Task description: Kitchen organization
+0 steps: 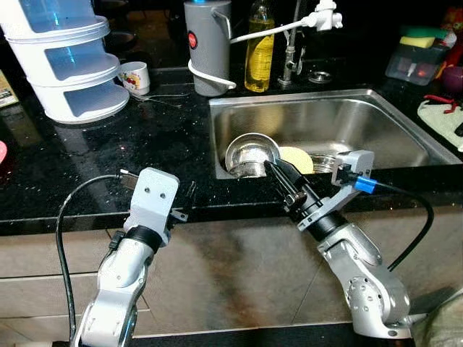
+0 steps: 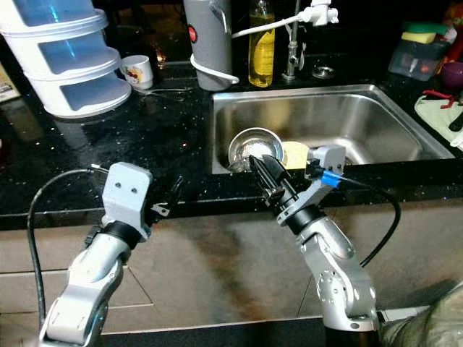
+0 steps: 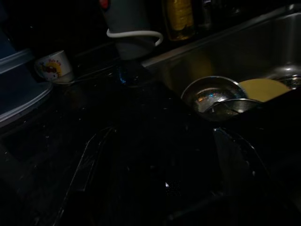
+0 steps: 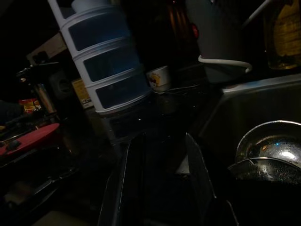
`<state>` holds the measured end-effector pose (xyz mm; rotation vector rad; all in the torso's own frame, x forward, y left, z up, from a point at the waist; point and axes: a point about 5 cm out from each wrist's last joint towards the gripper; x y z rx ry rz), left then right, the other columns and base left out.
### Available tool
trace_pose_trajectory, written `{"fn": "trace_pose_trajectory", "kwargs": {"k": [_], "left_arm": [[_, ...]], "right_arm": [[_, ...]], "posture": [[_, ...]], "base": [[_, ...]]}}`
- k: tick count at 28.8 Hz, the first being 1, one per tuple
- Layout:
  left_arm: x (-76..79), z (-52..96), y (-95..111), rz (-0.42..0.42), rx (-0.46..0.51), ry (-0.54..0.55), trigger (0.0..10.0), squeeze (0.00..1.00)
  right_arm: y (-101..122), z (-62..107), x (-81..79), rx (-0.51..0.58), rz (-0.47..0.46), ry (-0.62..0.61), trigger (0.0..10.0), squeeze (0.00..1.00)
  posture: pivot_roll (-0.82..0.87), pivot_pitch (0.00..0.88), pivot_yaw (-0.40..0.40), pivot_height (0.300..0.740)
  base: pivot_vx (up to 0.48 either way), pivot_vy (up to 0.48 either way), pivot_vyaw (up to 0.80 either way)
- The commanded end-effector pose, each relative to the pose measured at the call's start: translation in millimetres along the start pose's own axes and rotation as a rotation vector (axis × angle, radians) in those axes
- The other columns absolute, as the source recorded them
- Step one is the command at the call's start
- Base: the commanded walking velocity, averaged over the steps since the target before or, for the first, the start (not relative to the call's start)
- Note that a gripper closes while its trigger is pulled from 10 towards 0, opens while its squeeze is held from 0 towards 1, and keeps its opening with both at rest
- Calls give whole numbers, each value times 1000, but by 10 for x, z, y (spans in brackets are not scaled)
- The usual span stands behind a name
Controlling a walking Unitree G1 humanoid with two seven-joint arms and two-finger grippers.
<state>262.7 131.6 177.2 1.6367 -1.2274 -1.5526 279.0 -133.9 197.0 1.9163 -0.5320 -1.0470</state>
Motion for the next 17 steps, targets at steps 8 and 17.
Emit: {"fn": "trace_pose_trajectory", "kwargs": {"k": [8,17], "left_arm": [[47,25,-19,0,-16,-10,10000,0],[306,164,-82,60,-29,-181,10000,0]], "right_arm": [[1,-40,-19,-26,32,2,10000,0],[-19,16,-22,-75,110,30,10000,0]], "posture": [[-35,0,23,740],[-43,0,20,740]], "base": [[-305,0,0],[-55,0,529]]}}
Point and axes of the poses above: a point about 5 cm out from each wrist's last joint towards the gripper, its own z axis pointing back from the gripper into the wrist, its own y axis along the axis of the wrist's last joint, x = y × z, and after that the axes turned 13 degrees about -z, right-handed
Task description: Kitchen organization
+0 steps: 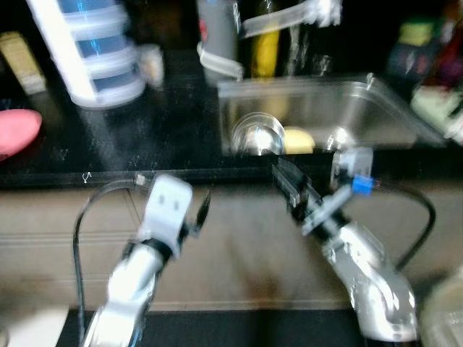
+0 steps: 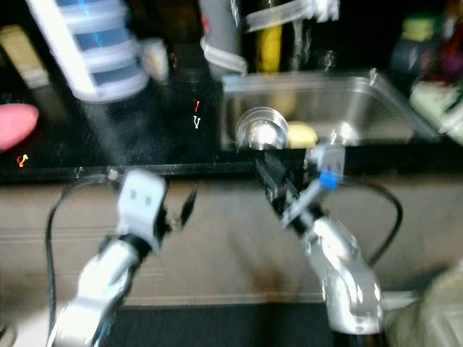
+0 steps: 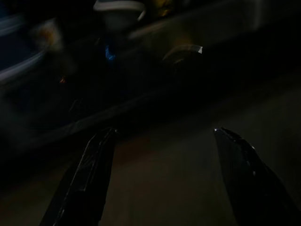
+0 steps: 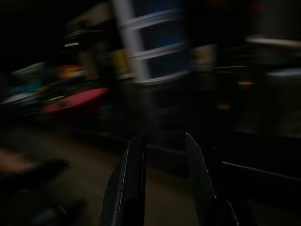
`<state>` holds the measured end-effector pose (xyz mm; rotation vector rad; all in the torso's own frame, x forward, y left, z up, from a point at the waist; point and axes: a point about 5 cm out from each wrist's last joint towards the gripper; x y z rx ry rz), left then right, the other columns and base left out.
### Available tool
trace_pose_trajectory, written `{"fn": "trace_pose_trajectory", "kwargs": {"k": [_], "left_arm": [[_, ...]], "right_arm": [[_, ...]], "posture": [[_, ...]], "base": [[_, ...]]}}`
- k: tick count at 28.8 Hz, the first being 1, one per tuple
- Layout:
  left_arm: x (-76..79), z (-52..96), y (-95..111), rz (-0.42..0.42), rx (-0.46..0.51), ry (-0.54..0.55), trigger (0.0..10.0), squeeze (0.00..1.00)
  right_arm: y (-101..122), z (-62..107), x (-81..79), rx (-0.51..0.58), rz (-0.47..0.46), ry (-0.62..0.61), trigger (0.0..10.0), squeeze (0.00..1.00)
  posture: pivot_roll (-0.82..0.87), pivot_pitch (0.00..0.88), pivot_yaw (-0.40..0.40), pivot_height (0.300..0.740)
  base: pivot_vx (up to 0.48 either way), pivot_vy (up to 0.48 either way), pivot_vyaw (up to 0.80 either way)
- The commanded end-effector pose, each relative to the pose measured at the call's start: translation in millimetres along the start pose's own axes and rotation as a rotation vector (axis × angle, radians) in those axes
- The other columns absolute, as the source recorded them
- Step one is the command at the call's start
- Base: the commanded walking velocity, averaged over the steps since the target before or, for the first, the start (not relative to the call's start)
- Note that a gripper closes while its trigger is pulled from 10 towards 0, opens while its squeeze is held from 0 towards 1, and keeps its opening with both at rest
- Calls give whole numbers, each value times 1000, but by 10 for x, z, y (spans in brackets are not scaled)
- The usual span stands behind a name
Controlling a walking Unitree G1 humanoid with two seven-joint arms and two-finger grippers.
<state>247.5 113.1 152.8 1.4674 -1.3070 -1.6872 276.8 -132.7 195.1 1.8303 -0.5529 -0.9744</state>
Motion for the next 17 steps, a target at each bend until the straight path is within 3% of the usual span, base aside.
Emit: {"fn": "trace_pose_trajectory", "kwargs": {"k": [1,17], "left_arm": [[82,44,2,12,2,-47,10000,0],[114,23,-27,5,-5,-60,10000,0]], "right_arm": [[-5,23,17,-21,39,-3,10000,0],[-71,64,34,-65,56,17,10000,0]], "posture": [[-41,0,19,740],[-43,0,16,740]], "base": [[0,0,794],[0,0,793]]}}
Point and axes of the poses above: a point about 5 cm out from each wrist's last joint towards the gripper, its own z axis pointing back from the gripper into the wrist, its own y axis along the axis of the wrist's last joint, x = y × z, and after that the axes turned 13 degrees about -z, right-handed
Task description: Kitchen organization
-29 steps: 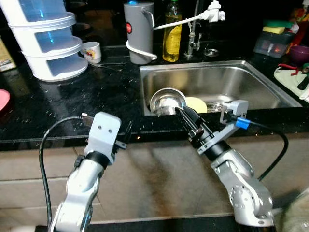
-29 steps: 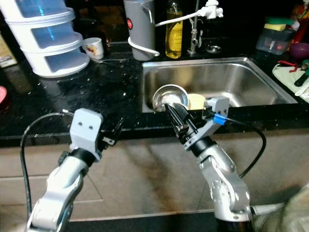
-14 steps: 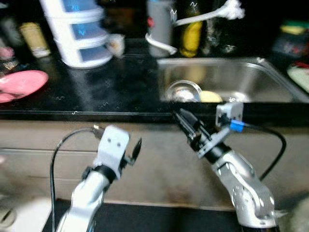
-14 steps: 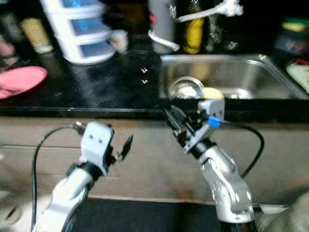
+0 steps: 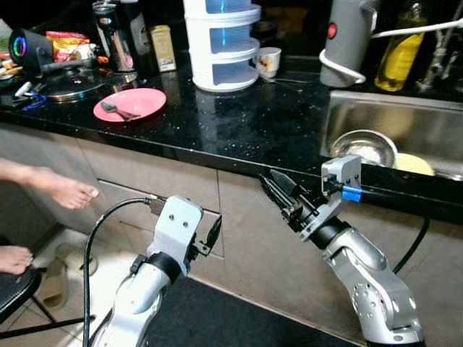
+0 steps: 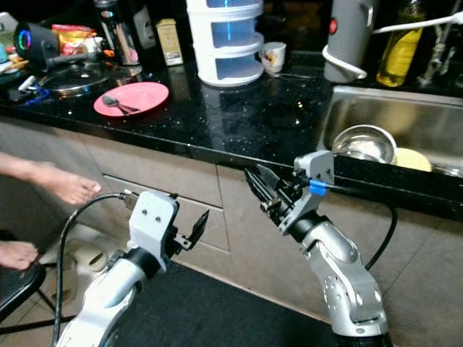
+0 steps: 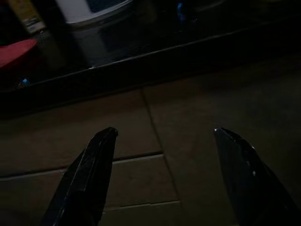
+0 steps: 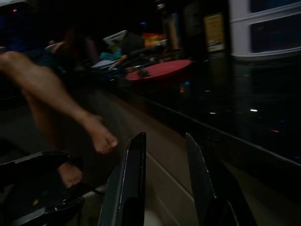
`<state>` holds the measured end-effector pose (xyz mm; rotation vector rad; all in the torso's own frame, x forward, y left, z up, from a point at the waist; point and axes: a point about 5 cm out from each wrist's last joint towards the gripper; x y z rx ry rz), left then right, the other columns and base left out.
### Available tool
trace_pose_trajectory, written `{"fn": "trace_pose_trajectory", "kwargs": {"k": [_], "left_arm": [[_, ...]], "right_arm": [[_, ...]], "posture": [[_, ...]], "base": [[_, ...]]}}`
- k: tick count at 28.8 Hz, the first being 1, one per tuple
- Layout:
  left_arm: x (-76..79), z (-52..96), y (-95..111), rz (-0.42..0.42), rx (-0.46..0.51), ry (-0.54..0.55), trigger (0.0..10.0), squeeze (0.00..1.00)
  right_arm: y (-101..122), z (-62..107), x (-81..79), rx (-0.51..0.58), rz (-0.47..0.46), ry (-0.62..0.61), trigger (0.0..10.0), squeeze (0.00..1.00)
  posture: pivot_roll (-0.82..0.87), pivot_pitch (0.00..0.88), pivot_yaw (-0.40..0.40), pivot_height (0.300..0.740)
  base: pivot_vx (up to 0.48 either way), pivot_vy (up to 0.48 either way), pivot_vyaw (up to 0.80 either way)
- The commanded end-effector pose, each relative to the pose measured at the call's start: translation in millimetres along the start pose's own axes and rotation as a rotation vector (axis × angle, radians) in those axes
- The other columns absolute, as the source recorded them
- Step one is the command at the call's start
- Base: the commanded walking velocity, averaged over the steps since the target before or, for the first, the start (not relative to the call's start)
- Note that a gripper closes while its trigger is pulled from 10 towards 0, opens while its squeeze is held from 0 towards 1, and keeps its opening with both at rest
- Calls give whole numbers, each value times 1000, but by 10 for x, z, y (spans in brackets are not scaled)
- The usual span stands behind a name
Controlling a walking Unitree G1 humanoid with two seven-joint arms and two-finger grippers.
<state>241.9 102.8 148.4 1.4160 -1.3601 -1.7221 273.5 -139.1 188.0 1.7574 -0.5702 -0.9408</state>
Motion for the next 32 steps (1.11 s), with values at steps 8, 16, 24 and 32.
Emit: {"fn": "trace_pose_trajectory", "kwargs": {"k": [8,16,24,32], "left_arm": [[9,-15,-34,-18,-9,-14,10000,0],[17,-18,-21,-21,-2,-17,10000,0],[12,-27,-14,-20,2,-13,10000,0],[5,-37,-13,-22,6,-16,10000,0]], "right_arm": [[-50,-15,-43,-18,-1,43,10000,0],[-49,-16,-53,-26,-1,66,10000,0],[-42,-26,-57,-27,4,77,10000,0],[-34,-37,-55,-21,12,73,10000,0]], "posture": [[-45,0,17,740],[-44,0,12,740],[-44,0,12,740],[-46,0,17,740]], "base": [[0,0,793],[0,0,793],[0,0,794],[0,0,792]]}}
Point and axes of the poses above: a point about 5 cm out from each wrist's last joint towards the gripper, its own z axis pointing back from the gripper into the wrist, its own y axis along the axis of the wrist's last joint, x = y × z, and after that the axes turned 13 degrees about -z, right-handed
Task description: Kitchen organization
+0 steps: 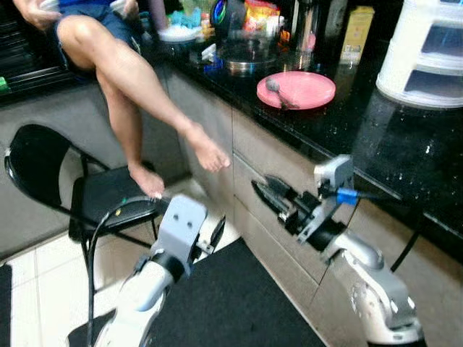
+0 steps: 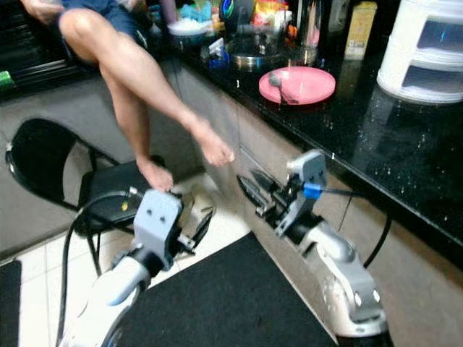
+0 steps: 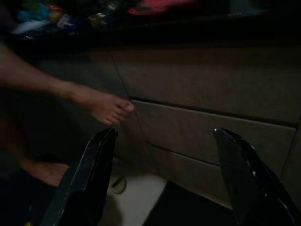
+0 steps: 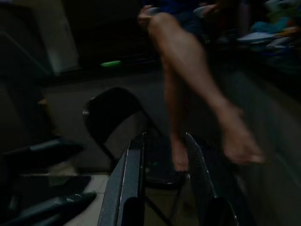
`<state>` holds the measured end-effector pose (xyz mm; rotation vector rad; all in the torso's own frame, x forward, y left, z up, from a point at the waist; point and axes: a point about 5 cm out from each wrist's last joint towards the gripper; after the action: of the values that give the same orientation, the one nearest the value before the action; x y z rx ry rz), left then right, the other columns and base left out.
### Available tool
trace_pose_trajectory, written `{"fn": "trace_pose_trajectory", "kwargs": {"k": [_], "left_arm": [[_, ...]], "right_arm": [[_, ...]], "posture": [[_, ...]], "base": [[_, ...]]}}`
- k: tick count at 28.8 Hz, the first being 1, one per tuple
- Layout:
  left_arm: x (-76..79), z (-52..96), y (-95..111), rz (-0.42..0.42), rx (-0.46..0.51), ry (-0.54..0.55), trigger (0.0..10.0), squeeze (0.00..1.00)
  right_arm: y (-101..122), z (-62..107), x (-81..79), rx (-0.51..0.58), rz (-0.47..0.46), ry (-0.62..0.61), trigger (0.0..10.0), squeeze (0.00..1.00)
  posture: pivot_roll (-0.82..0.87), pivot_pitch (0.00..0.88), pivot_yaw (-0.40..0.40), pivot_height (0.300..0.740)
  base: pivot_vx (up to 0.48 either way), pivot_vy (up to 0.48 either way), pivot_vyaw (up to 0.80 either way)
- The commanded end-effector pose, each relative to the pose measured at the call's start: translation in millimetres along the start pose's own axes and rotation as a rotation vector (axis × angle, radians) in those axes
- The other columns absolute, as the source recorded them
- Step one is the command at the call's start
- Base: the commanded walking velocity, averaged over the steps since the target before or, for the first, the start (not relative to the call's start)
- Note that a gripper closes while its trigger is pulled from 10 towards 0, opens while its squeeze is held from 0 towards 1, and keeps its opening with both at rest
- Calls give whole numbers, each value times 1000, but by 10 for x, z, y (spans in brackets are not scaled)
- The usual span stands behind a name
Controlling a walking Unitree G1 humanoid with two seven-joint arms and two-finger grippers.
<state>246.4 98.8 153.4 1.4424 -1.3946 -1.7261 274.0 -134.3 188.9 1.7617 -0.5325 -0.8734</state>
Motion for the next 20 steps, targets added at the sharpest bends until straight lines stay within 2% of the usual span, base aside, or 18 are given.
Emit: {"fn": "trace_pose_trajectory", "kwargs": {"k": [1,6,20], "left_arm": [[6,23,-63,-6,-28,-6,10000,0],[9,13,-45,-15,-13,-15,10000,0],[14,9,-19,-25,8,-32,10000,0]], "right_arm": [[-23,-8,-17,-4,-1,6,10000,0],[-1,-35,-3,-4,9,-12,10000,0],[68,-150,-83,31,12,21,10000,0]], "posture": [[-46,0,18,740],[-45,0,21,740],[-41,0,23,740]], "base": [[0,0,788],[0,0,0],[270,0,0]]}}
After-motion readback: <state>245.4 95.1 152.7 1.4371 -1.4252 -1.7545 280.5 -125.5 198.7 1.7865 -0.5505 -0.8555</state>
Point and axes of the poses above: a point about 5 cm out from each wrist's last joint towards the gripper, its own z axis pointing back from the gripper into the wrist, its own y axis along the axis of the wrist's last joint, x = y × z, and after that the axes turned 13 degrees about -z, right-handed
